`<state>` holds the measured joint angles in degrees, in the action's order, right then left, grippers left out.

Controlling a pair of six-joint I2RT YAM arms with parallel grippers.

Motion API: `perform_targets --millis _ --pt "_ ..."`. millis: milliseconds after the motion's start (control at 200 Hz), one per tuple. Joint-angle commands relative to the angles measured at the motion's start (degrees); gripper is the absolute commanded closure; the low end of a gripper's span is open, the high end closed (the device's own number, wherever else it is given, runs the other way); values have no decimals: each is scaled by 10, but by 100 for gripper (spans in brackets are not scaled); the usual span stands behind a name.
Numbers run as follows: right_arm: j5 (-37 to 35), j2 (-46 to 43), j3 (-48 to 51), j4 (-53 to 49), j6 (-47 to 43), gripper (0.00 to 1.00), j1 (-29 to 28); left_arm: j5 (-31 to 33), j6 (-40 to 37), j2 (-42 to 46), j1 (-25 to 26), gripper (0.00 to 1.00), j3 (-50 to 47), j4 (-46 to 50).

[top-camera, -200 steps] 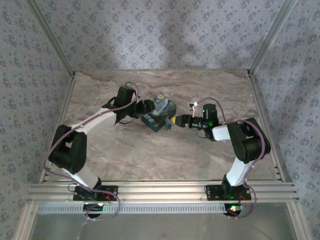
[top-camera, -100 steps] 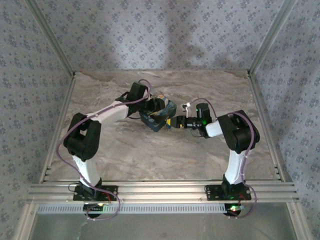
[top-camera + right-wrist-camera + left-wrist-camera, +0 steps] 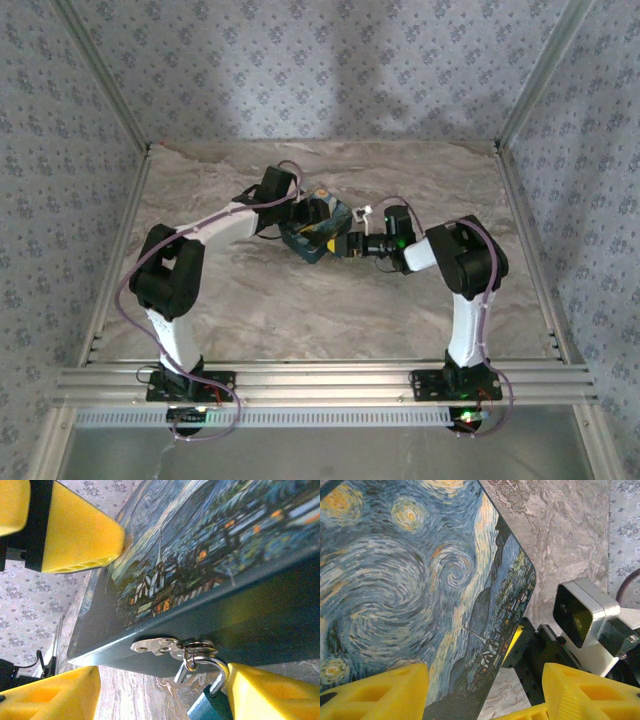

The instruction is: Unlock a padlock with a key

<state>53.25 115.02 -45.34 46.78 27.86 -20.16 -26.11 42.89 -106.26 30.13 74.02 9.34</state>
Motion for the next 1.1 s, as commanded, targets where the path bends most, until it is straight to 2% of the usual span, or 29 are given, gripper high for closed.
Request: perform_targets --millis 0,305,570,1094 --pt "24 14 -11 14 -5 36 -4 5 -4 -9 4 38 6 4" --pt "32 11 4 29 5 50 -3 7 0 -5 4 38 -2 -3" --pt "24 10 11 16 -2 57 -1 7 1 -7 4 38 -4 -7" --pt "-2 -4 15 -28 -23 82 1 11 2 -4 4 38 -7 -6"
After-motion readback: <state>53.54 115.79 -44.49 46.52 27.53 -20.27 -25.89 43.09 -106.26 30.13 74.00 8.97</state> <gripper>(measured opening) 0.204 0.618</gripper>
